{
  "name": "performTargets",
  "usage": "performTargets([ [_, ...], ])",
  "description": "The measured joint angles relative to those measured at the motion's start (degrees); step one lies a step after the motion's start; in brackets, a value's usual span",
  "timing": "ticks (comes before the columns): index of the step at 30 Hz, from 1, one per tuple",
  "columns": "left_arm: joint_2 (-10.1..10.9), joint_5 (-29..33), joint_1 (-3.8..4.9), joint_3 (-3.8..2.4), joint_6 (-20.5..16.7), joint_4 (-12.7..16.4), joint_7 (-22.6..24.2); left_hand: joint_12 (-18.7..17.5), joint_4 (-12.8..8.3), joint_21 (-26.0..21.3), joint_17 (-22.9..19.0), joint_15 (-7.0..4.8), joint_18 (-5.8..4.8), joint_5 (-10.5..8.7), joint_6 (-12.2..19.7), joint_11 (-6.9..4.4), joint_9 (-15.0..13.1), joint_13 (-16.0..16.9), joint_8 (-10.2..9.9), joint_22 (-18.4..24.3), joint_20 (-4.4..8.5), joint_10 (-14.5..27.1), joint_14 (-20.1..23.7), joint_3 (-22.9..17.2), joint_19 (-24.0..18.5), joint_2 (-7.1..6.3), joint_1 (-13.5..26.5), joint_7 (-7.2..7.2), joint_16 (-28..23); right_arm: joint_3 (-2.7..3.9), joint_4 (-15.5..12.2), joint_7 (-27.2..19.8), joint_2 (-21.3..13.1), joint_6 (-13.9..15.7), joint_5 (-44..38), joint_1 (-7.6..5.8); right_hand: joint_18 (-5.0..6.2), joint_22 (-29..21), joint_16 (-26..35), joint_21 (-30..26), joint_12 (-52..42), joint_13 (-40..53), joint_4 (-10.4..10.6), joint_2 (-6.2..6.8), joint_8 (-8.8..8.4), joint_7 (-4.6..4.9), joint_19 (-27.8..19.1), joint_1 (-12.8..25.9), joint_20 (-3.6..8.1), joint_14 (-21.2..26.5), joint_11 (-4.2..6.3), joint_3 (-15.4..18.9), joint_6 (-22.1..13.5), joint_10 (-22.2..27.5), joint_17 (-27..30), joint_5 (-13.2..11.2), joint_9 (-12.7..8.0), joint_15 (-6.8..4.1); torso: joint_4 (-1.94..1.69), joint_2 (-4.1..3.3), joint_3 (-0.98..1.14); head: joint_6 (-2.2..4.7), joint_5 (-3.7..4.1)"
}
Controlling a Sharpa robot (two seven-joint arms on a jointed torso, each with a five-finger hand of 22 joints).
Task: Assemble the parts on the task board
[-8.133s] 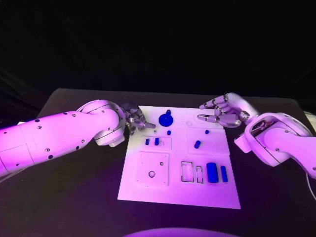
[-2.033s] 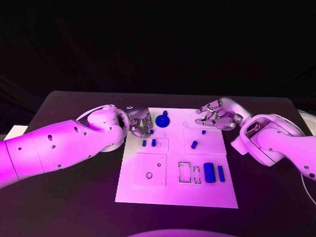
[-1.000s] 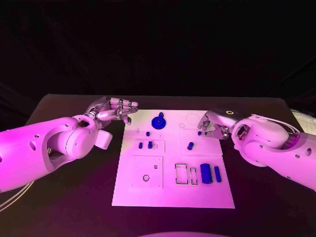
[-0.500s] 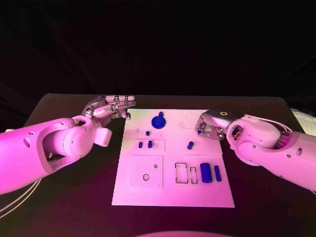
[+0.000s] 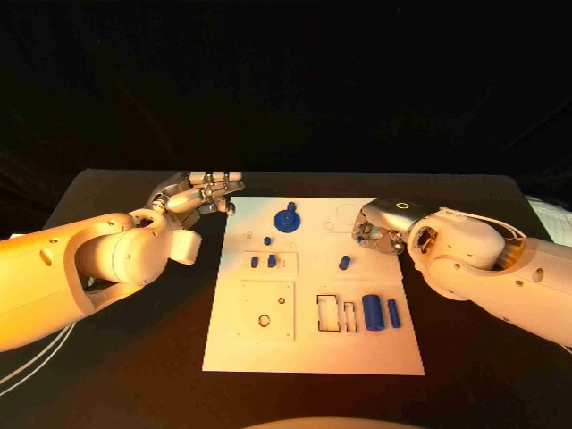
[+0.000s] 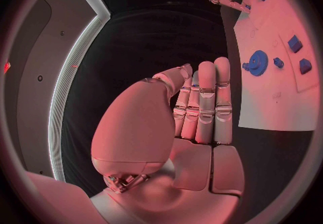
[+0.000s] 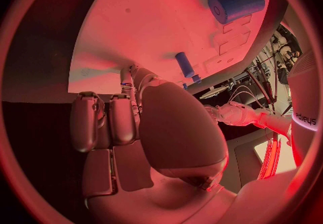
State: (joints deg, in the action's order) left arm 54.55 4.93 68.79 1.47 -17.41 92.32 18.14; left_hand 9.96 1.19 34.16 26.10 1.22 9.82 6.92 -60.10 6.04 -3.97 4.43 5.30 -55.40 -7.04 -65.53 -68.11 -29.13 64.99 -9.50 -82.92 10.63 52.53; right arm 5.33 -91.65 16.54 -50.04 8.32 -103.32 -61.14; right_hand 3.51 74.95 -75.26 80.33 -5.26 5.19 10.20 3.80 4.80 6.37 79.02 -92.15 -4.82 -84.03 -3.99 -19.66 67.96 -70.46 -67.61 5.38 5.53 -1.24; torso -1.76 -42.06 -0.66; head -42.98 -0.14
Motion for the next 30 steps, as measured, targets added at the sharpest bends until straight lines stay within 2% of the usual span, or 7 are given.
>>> performTargets([
  [3, 0.04, 0.07, 0.00, 0.00, 0.00, -0.03, 0.01, 0.00, 0.00, 0.00, 0.00, 0.00, 0.00, 0.00, 0.00, 0.00, 0.00, 0.00, 0.00, 0.00, 0.00, 0.00, 0.00, 0.00, 0.00, 0.00, 0.00, 0.00, 0.00, -0.11, -0.39, 0.23, -0.27, 0.83, -0.08, 0.18, 0.00, 0.00, -0.25, 0.41, 0.54, -0.24, -1.06, 0.67, 0.00, 0.00, 0.41, 0.72, 0.00, 0.00, -0.40, -2.54, 0.00, -0.40, -0.07, -0.43, 0.19, 0.00, 0.00, 0.01, 0.01, 0.04, 0.04],
  [7, 0.06, 0.13, 0.00, 0.00, -0.01, -0.12, 0.02, 0.00, -0.23, 0.00, -0.16, 0.01, 0.00, 0.00, -0.21, 0.00, -0.06, 0.00, 0.31, 0.00, 0.20, 0.00, 0.00, 0.23, -0.20, 0.30, -0.30, -0.21, 0.24, 0.02, -1.27, 0.44, -0.89, 2.20, -0.09, 0.23, 0.00, 0.00, -0.30, 0.68, 0.90, -0.46, -2.08, 1.01, -0.39, -0.02, 0.61, 2.02, -0.21, 0.00, -0.40, -4.63, 0.02, -0.40, -0.16, -0.44, 0.44, 0.00, 0.01, 0.05, 0.01, 0.09, 0.20],
  [13, 0.02, 0.19, 0.00, 0.01, -0.01, -0.33, 0.03, 0.00, -0.23, 0.00, -0.17, 0.01, -0.01, 0.00, -0.21, 0.00, -0.05, 0.00, 0.31, 0.00, 0.21, 0.01, 0.00, 0.23, -0.21, 0.30, -0.30, -0.20, 0.24, 0.64, -3.00, 0.48, -2.04, 4.56, 0.33, -0.02, 0.00, -0.01, -0.54, 0.68, 1.13, -0.82, -3.02, 1.31, -0.52, 0.04, 0.60, 3.03, -0.20, 0.00, -0.41, -6.08, 0.14, -0.40, -0.21, -0.52, 0.53, 0.00, 0.09, 0.10, 0.03, 0.25, 0.36],
  [19, -0.02, 0.22, 0.00, 0.01, -0.01, -0.47, 0.03, 0.00, -0.23, 0.00, -0.17, 0.01, -0.01, 0.00, -0.21, 0.00, -0.05, -0.01, 0.31, -0.01, 0.20, 0.01, -0.01, 0.23, -0.20, 0.30, -0.30, -0.21, 0.24, 0.96, -6.28, 0.51, -3.68, 6.47, 1.45, -0.13, -0.01, -0.01, -0.55, 0.89, 1.13, -0.83, -3.49, 1.64, -0.65, 0.10, 0.60, 3.36, -0.21, 0.00, -0.41, -6.61, 0.31, -0.41, -0.28, -0.55, 0.68, 0.00, 0.13, 0.10, 0.03, 0.31, 0.35],
  [25, -0.10, 0.24, -0.01, 0.01, -0.01, -0.53, 0.03, 0.35, -0.39, 0.00, -0.24, 0.02, -0.01, 0.00, -0.21, 0.00, -0.05, -0.01, 0.31, -0.01, 0.20, 0.01, -0.01, 0.39, -0.20, 0.30, -0.30, -0.20, 0.24, 1.05, -10.15, 0.50, -3.64, 7.57, 2.87, -0.03, -0.01, -0.01, -0.54, 0.89, 1.13, -0.84, -3.65, 1.87, -0.74, 0.09, 0.60, 3.59, -0.20, 0.00, -0.41, -6.77, 0.32, -0.42, -0.35, -0.55, 0.68, 0.00, 0.10, 0.06, 0.03, 0.17, -0.18],
  [30, -0.35, 0.25, -0.04, 0.01, -0.01, -0.55, 0.03, 0.35, -0.39, 0.00, -0.23, 0.02, 0.00, 0.00, -0.21, 0.00, -0.05, -0.01, 0.31, -0.01, 0.20, 0.02, -0.01, 0.39, -0.20, 0.30, -0.30, -0.20, 0.24, 1.05, -13.04, 0.34, -2.15, 8.00, 3.88, 0.80, 0.00, -0.02, -0.54, 0.89, 1.13, -0.84, -3.80, 1.92, -0.75, 0.25, 0.60, 3.82, -0.21, 0.00, -0.39, -6.93, 0.15, -0.61, -0.35, -0.55, 0.82, 0.00, -0.01, 0.05, -0.01, -0.09, -0.66],
])
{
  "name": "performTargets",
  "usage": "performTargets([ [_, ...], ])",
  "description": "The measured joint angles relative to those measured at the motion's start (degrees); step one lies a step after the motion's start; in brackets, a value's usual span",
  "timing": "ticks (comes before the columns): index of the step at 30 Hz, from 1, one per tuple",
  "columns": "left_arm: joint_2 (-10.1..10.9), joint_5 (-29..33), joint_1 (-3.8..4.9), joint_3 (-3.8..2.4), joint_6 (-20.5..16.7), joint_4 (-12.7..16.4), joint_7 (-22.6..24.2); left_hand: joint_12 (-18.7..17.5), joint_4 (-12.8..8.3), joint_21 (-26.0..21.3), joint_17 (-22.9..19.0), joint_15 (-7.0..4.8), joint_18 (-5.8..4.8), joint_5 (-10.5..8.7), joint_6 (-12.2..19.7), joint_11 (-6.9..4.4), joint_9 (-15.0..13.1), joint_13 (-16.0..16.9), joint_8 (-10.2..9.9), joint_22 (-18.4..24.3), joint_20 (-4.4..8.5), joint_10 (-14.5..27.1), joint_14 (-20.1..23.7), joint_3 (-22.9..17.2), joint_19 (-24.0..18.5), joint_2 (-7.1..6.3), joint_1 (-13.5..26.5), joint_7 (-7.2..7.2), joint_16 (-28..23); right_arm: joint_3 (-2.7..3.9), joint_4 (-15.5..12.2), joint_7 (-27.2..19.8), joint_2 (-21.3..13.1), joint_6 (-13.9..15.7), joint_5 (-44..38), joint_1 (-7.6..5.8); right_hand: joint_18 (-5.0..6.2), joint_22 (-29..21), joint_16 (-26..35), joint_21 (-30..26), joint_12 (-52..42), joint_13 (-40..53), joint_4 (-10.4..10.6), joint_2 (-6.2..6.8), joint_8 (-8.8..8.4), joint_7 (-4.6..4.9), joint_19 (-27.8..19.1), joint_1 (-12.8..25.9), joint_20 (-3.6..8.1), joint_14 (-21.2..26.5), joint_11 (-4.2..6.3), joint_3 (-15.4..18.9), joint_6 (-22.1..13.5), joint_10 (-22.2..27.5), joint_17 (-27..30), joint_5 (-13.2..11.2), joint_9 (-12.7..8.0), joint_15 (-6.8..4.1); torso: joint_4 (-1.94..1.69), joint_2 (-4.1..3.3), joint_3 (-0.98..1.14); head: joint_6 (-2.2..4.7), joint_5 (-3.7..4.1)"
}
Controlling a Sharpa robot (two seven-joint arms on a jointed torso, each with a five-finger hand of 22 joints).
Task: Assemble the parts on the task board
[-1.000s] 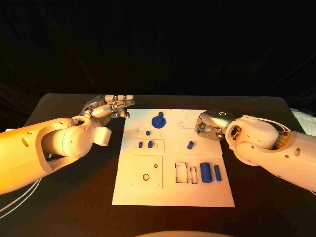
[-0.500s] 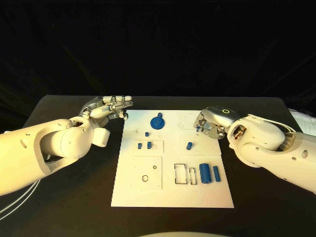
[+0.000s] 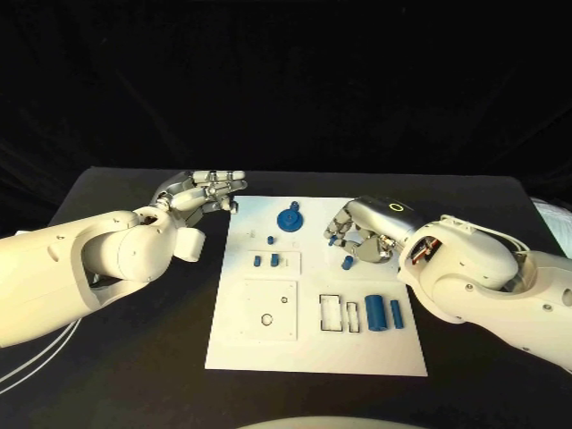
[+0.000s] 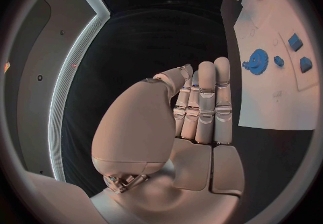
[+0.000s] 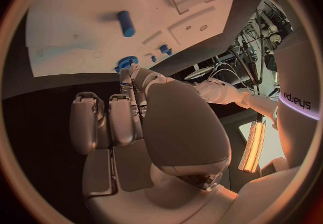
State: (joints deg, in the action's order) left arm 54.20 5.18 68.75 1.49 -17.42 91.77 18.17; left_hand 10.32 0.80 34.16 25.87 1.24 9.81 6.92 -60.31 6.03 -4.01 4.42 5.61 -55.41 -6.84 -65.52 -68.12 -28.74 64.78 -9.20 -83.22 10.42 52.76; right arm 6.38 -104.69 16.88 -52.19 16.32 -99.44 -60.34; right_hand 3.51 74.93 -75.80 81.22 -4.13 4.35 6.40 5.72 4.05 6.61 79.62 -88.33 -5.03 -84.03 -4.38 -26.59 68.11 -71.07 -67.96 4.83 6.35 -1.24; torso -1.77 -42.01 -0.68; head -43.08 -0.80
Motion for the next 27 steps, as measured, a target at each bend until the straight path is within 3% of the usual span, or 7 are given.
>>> performTargets([
  [8, -0.52, 0.19, -0.03, 0.04, 0.06, 0.29, -0.06, 0.00, 0.00, -0.21, -0.06, 0.01, -0.01, 0.00, 0.00, 0.00, 0.01, 0.00, 0.00, 0.05, 0.00, 0.00, 0.00, 0.00, 0.00, 0.00, 0.00, 0.00, 0.00, -0.64, -1.58, -0.59, 4.36, -0.09, 1.05, 3.13, 0.00, -0.01, 0.00, 0.00, 0.00, -0.06, -0.17, -0.14, -0.17, 0.08, 0.00, 0.15, 0.00, 0.00, 0.11, -0.16, -0.02, -0.14, 0.13, -0.11, 0.01, 0.00, -0.07, 0.00, -0.13, -0.44, -1.06],
  [15, -1.11, 0.41, -0.04, 0.10, 0.10, 0.52, -0.11, 0.00, -0.01, -0.21, -0.09, 0.01, -0.01, 0.00, 0.00, 0.00, 0.01, 0.00, 0.00, 0.05, 0.00, 0.00, 0.00, 0.01, 0.00, 0.01, 0.01, 0.00, 0.00, -1.38, 0.65, -1.38, 7.77, -0.88, 1.57, 5.66, 0.00, -0.01, 0.01, 0.00, 0.06, -0.09, -0.49, 0.16, -0.33, 0.25, 0.00, 0.45, 0.00, 0.00, 0.28, -0.48, 0.15, -0.53, 0.25, -0.12, -0.02, 0.00, -0.05, -0.05, -0.16, -0.86, -1.72],
  [27, -1.59, 0.59, -0.07, 0.19, 0.17, 0.34, -0.18, 0.00, -0.16, -0.21, -0.13, 0.10, -0.01, 0.00, 0.00, 0.00, 0.01, -0.01, 0.00, 0.04, 0.00, 0.01, -0.09, 0.16, 0.00, 0.23, 0.23, 0.00, 0.00, -2.03, 3.10, -2.25, 10.38, -2.35, 1.54, 7.09, -0.01, -0.02, 0.01, 0.00, 0.20, -0.25, -0.97, 0.02, -0.55, 0.45, -0.01, 0.90, 0.00, 0.00, 0.38, -0.96, -0.05, -0.81, 0.34, 0.09, 0.02, 0.00, 0.02, -0.07, -0.13, -1.49, -2.46],
])
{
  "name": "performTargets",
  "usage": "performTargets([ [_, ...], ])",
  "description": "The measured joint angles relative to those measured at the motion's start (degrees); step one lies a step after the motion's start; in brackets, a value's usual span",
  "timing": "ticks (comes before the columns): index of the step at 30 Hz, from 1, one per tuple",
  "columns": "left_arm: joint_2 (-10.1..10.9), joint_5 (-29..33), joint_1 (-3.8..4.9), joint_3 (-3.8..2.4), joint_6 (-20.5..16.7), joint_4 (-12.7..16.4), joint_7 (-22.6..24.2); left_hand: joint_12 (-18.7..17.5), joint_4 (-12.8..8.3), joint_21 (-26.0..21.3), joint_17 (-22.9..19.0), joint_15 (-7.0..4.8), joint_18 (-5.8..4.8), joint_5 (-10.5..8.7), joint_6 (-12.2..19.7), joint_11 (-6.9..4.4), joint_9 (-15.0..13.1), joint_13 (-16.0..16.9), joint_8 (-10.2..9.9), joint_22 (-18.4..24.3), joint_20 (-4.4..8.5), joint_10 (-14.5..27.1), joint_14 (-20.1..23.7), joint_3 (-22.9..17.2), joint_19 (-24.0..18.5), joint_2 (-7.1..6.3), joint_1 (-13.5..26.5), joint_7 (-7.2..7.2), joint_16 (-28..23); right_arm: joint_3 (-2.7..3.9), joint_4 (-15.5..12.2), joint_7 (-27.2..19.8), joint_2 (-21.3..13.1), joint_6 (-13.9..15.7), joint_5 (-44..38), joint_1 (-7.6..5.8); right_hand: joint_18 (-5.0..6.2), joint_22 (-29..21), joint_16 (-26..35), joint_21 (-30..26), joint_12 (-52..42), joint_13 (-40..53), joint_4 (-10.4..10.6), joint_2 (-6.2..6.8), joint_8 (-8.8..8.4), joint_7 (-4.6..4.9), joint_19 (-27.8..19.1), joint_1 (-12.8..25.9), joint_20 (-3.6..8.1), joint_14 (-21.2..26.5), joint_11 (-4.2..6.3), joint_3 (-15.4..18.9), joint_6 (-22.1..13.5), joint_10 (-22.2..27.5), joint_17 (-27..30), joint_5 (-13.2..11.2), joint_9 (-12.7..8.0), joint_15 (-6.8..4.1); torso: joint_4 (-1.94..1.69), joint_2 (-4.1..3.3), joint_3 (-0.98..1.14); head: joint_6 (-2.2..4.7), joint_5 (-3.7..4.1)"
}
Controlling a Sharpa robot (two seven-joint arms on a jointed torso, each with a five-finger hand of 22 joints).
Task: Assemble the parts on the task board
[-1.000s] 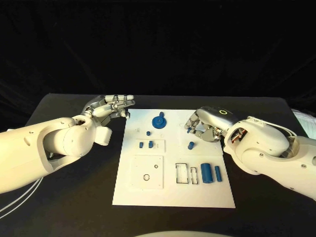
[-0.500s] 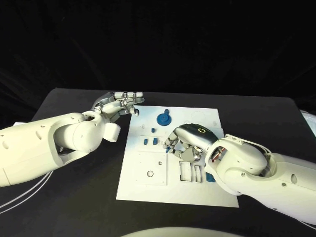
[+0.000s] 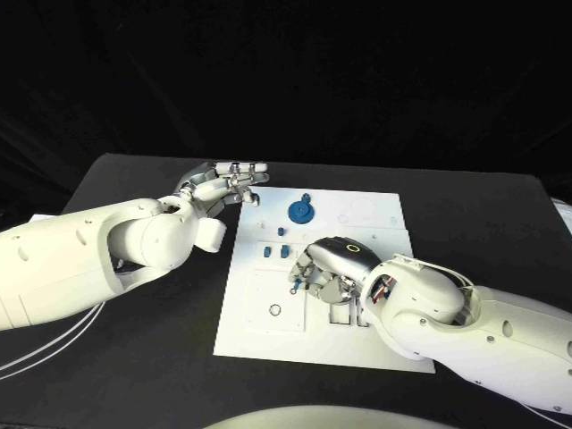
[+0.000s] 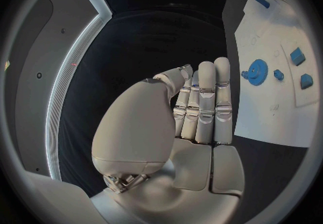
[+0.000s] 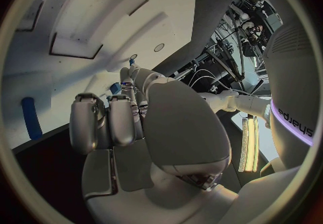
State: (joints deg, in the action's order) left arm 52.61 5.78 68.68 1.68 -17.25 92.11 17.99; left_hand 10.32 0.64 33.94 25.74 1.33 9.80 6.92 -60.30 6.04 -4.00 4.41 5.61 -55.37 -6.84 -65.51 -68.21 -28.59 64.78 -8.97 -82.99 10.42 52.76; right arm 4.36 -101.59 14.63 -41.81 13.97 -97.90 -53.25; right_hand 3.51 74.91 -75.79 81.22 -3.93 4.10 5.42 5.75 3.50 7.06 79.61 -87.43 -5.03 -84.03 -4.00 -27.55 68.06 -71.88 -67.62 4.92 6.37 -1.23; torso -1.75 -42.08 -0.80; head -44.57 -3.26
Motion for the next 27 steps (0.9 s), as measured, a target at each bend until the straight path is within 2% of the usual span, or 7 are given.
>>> performTargets([
  [12, 0.02, 0.07, 0.00, 0.01, 0.07, 0.02, -0.06, 0.00, 0.00, 0.00, 0.00, 0.01, 0.00, 0.00, 0.00, 0.00, 0.00, 0.00, 0.00, 0.00, 0.00, 0.00, 0.00, 0.00, 0.00, 0.00, 0.00, 0.00, 0.00, -0.27, 0.66, -0.23, 0.75, -0.76, -0.30, 0.20, 0.00, -0.01, 0.00, 0.00, 0.01, 0.06, -0.06, 0.07, 0.23, -0.01, 0.00, 0.07, 0.00, 0.00, -0.02, -0.06, -0.02, -0.06, 0.06, 0.10, 0.04, 0.00, 0.02, 0.03, 0.07, -0.40, -0.32],
  [22, 0.06, 0.09, 0.00, 0.01, 0.13, 0.05, -0.15, 0.00, 0.00, 0.00, 0.01, 0.01, 0.00, 0.00, 0.00, 0.00, 0.01, -0.01, 0.00, 0.00, 0.00, 0.00, -0.01, 0.00, 0.00, 0.00, 0.00, 0.00, 0.00, -0.21, 0.72, -0.01, 1.10, -1.81, -1.13, 0.11, 0.00, -0.01, 0.00, 0.00, 0.01, 0.05, -0.06, 0.19, 0.23, -0.11, 0.00, 0.54, 0.00, 0.00, 0.00, -0.05, -0.11, -0.23, 0.12, 0.09, 0.02, 0.00, 0.04, 0.03, 0.09, -0.57, -0.45],
  [27, 0.10, 0.09, -0.01, 0.01, 0.17, 0.08, -0.23, 0.00, 0.00, 0.00, -0.08, 0.01, 0.00, 0.00, 0.00, 0.00, 0.01, -0.01, 0.00, 0.05, 0.00, 0.00, -0.01, 0.00, 0.00, 0.00, 0.00, 0.00, 0.00, -0.49, 0.56, 0.45, 1.40, -2.94, -2.18, 0.11, 0.00, 0.04, 0.00, 0.00, 0.00, 0.08, -0.11, 0.37, 0.22, -0.01, 0.00, 1.60, 0.00, 0.00, 0.01, 0.00, -0.42, -0.22, 0.44, 0.08, 0.11, 0.00, 0.04, 0.03, 0.07, -0.68, -0.45],
])
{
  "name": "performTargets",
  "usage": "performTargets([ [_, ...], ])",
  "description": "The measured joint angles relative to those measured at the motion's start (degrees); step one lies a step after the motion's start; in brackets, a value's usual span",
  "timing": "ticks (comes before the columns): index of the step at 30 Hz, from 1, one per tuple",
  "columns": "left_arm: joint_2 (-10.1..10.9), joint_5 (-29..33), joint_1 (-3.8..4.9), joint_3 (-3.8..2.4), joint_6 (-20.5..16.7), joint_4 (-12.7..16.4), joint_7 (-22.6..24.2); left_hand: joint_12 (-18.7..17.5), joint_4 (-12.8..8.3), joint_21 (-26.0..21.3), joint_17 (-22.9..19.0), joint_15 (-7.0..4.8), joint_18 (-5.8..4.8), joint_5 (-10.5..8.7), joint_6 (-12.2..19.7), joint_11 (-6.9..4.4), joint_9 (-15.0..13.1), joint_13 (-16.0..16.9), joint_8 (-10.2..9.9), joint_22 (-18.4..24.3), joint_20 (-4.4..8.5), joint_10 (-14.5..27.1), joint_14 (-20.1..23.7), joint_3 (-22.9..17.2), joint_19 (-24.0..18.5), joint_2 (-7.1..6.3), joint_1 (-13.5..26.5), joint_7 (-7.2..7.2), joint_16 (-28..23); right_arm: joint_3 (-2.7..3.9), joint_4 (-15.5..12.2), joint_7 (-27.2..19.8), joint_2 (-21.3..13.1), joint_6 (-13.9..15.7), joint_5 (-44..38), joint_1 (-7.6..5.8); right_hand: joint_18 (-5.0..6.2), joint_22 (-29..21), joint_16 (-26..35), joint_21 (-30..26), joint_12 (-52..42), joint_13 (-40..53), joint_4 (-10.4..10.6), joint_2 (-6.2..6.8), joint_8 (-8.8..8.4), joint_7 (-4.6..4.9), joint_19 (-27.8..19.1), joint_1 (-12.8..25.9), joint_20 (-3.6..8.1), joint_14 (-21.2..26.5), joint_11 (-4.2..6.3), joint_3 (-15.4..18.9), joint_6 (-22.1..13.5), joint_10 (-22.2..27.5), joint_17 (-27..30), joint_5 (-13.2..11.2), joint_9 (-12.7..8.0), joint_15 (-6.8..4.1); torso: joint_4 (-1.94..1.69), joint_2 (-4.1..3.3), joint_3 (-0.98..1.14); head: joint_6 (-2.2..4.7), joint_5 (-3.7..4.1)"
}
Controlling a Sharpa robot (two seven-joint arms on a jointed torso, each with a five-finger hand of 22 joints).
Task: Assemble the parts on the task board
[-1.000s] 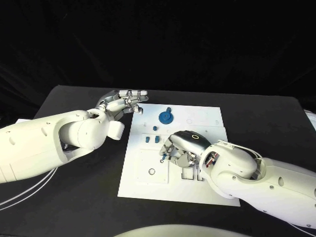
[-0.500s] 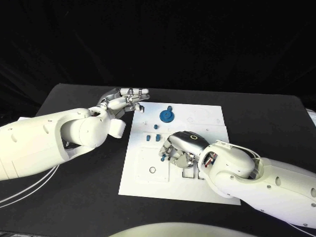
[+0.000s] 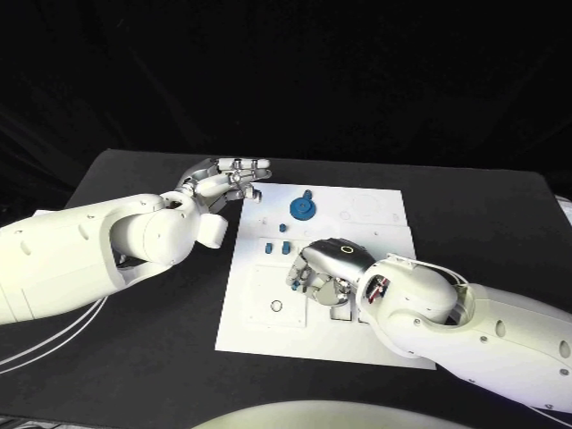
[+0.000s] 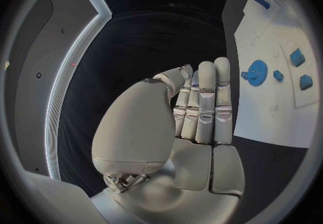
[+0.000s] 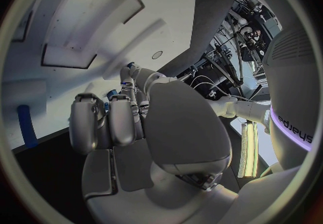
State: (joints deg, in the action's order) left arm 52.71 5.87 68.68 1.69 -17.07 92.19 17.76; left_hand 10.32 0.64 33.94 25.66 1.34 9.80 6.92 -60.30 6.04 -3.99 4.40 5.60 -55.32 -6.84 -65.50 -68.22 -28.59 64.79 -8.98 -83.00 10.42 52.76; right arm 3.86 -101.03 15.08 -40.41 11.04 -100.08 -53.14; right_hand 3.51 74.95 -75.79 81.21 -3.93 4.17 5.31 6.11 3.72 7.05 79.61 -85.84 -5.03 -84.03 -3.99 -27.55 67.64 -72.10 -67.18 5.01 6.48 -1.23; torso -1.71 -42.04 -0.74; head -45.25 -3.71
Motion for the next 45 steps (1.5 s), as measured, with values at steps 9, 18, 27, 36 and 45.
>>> performTargets([
  [9, 0.05, 0.01, 0.00, 0.00, 0.04, 0.06, -0.11, 0.00, 0.00, 0.00, 0.00, 0.00, -0.01, 0.00, 0.00, 0.00, 0.00, 0.00, 0.00, 0.00, 0.00, 0.00, 0.00, 0.00, 0.00, 0.00, 0.00, 0.00, 0.00, -0.21, 0.11, 0.93, 0.51, -0.90, -1.89, -0.14, 0.01, -1.10, 0.89, -1.52, 0.22, -0.75, 1.06, 2.65, -0.10, 1.76, -1.46, 5.96, -1.46, 0.01, -1.36, 3.12, -7.14, 7.57, 1.85, 1.77, -1.76, 1.66, 0.01, 0.02, 0.01, -0.05, 0.04],
  [18, 0.16, 0.02, 0.00, 0.00, 0.04, 0.13, -0.18, 0.00, -0.16, 0.00, -0.06, 0.00, 0.00, 0.00, 0.00, 0.00, 0.00, 0.00, 0.00, -0.01, 0.00, 0.00, 0.00, 0.16, 0.00, 0.00, 0.00, 0.00, 0.00, -0.41, -0.01, 1.15, 0.14, 0.25, -2.59, -0.11, 0.00, -1.81, 1.12, -2.11, 0.34, -0.87, 0.39, 2.85, -0.10, 3.13, -2.06, 6.16, -2.06, 0.16, -2.65, 5.50, -10.11, 12.37, 2.46, 1.77, -2.61, 2.51, 0.01, 0.03, 0.00, -0.01, 0.05],
  [27, 0.29, 0.02, -0.01, 0.00, 0.07, 0.09, -0.30, 0.31, -0.17, -0.22, -0.22, 0.00, 0.00, 0.00, 0.00, 0.00, 0.01, -0.06, 0.00, 0.06, 0.00, 0.00, -0.01, 0.48, 0.00, 0.00, 0.00, 0.00, 0.00, 1.11, -3.98, 2.02, -5.09, 2.73, -2.75, -0.01, 0.00, -1.81, 1.12, -2.11, -0.51, -0.51, -0.09, 2.85, -0.10, 2.76, -1.85, 6.16, -2.27, 0.01, -2.49, 5.97, -9.72, 11.86, 2.52, 2.10, -2.54, 2.66, -0.01, 0.07, 0.04, 0.39, 0.42],
  [36, 0.31, 0.03, 0.00, 0.00, 0.19, 0.07, -0.38, 0.31, -0.17, -0.22, -0.22, 0.01, -0.01, 0.00, 0.00, 0.00, 0.01, -0.06, 0.00, 0.06, 0.00, 0.00, -0.01, 0.48, 0.00, 0.00, 0.00, 0.00, 0.00, 2.52, -5.34, 3.46, -12.31, 3.29, -2.65, -4.12, 0.01, -1.99, 1.15, -2.45, -0.16, -0.52, 0.32, 2.87, -0.10, 0.46, -1.91, 6.14, -1.25, 0.08, -1.50, 11.06, -10.75, 15.17, 3.07, 1.83, -2.61, 1.04, 0.11, 0.12, 0.00, 1.09, 1.36],
  [45, 0.27, 0.03, -0.01, 0.01, 0.42, 0.01, -0.44, 0.31, -0.33, -0.22, -0.27, 0.01, -0.01, 0.00, 0.00, 0.00, 0.01, -0.05, -0.01, 0.06, 0.00, 0.00, -0.01, 0.63, 0.00, 0.00, 0.00, 0.00, 0.00, 2.59, -4.13, 5.27, -14.84, 0.58, -3.19, -5.14, 0.00, -2.61, 2.00, -2.89, -0.16, -0.53, 2.38, 2.67, -0.10, -0.92, -2.36, 4.44, -0.50, 0.02, -1.14, 17.29, -11.57, 17.54, 4.16, 1.28, -2.61, 0.38, 0.14, 0.05, 0.06, 1.37, 1.79],
])
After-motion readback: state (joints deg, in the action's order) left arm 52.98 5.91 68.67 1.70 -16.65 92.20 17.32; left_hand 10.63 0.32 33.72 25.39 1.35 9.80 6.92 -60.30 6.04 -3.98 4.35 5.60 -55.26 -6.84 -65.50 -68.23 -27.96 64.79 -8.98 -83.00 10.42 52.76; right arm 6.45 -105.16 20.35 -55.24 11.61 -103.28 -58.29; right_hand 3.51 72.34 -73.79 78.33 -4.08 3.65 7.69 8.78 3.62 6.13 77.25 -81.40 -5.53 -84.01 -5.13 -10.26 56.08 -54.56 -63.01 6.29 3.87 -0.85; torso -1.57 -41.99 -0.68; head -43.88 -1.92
